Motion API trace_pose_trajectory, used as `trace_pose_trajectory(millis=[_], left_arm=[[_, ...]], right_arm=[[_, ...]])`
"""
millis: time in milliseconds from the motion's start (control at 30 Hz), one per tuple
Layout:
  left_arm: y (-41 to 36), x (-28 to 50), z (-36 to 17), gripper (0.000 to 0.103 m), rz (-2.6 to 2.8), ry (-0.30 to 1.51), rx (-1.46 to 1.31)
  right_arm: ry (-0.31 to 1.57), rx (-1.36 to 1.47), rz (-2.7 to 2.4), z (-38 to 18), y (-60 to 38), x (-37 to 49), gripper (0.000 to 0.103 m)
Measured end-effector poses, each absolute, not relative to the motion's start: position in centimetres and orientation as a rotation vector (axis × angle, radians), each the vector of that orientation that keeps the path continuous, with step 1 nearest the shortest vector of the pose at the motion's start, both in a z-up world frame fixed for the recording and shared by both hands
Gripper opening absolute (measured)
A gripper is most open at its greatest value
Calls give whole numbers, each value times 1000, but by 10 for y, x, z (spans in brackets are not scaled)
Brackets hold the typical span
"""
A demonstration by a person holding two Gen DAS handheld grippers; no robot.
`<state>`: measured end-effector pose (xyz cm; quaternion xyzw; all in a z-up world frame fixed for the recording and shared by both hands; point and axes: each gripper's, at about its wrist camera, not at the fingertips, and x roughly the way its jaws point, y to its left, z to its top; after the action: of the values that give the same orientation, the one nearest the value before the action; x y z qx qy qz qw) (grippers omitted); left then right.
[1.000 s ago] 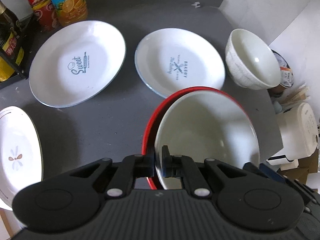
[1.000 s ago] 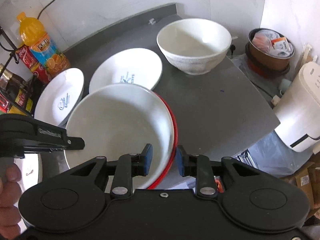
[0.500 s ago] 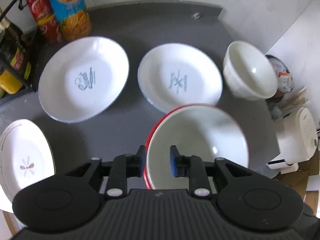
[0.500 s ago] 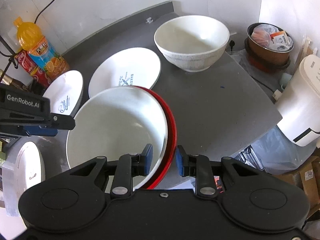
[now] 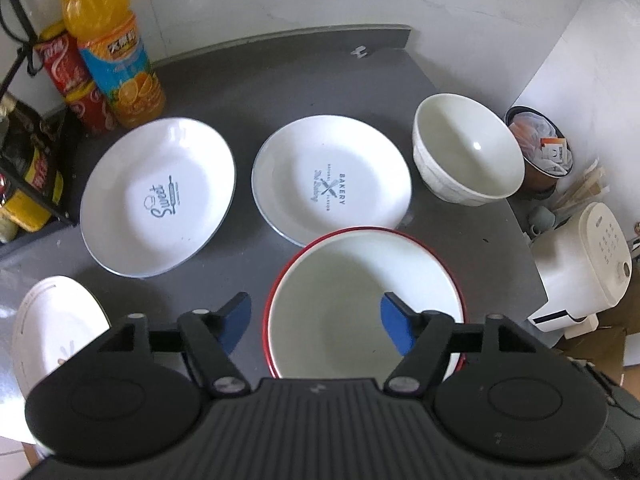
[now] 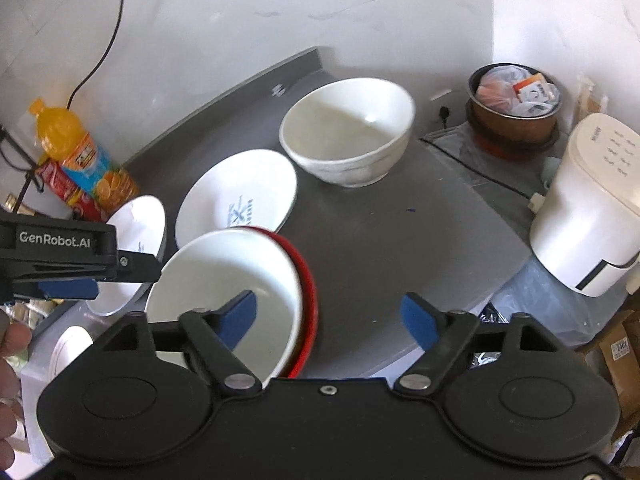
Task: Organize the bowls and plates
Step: 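Move both grippers to the smaller white bowl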
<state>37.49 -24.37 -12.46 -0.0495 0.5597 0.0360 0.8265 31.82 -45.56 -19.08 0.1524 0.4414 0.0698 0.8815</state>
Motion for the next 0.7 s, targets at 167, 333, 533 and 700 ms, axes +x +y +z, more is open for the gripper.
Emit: trace_pose_trajectory(millis=[167, 333, 533, 700], left_arm=[[-258, 373, -119, 76, 78, 1174, -88], [-272, 372, -114, 76, 71, 1162, -92], [-291, 376, -108, 77, 55, 1136, -65], [-299, 387, -114, 77, 50, 1146, -58]], right_arm=[[910, 342, 115, -193, -474, 313, 87], [887, 389, 80, -191, -495, 311, 89], [867, 414, 59, -189, -511, 314, 89], [849, 447, 34, -192, -523, 322, 90]])
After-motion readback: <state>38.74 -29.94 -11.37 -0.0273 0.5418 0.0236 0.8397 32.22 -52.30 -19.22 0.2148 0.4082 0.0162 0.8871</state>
